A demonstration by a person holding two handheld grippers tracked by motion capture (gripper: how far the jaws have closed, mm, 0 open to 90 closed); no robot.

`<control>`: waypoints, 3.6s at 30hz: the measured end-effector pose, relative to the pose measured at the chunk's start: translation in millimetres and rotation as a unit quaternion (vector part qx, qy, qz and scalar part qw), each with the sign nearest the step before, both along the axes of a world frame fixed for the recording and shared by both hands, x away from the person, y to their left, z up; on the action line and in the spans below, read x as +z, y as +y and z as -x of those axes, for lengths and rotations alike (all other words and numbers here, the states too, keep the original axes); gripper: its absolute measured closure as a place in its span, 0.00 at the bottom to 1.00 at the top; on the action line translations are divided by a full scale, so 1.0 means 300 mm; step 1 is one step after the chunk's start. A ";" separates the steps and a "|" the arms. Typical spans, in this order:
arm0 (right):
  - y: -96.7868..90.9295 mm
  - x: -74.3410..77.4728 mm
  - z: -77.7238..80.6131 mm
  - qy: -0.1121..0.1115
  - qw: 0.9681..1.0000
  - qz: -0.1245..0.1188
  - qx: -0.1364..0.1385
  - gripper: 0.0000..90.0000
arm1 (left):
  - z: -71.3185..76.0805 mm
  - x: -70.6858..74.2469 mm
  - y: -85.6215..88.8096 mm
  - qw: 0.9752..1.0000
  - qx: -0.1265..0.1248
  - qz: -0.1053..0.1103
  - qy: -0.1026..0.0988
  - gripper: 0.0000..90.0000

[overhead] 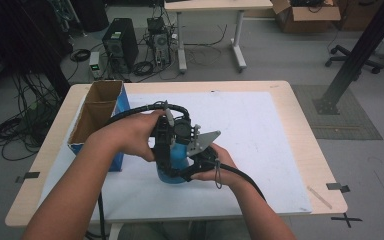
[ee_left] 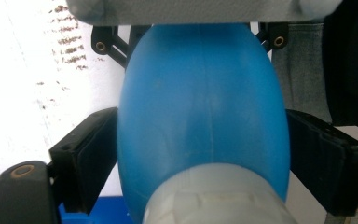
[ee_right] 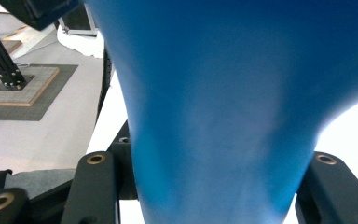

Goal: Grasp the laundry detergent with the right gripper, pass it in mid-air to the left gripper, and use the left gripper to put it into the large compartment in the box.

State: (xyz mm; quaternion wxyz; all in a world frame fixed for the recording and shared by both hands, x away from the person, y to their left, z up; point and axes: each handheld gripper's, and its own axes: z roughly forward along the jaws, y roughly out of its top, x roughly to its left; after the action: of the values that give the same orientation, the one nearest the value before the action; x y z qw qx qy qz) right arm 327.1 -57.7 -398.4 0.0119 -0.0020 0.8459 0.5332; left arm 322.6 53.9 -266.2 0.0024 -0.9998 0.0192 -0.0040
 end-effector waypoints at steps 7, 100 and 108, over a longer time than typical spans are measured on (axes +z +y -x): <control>0.000 0.001 -0.001 0.000 1.000 -0.001 -0.001 0.50 | 0.000 0.002 0.000 1.000 -0.003 -0.001 0.002 0.22; -0.054 0.006 0.007 0.027 0.998 -0.051 -0.022 0.01 | 0.007 0.053 -0.006 0.999 -0.001 -0.019 -0.031 0.43; -0.126 0.044 0.021 0.026 0.998 -0.051 -0.012 0.00 | -0.003 0.075 -0.004 0.999 0.000 -0.021 -0.030 0.43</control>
State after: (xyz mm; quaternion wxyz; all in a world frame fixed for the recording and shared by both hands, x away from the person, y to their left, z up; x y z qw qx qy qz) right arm 320.8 -95.4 -385.1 -0.0035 0.0231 0.8177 0.5752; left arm 323.5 52.9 -243.6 0.0238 -0.9990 0.0193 -0.0336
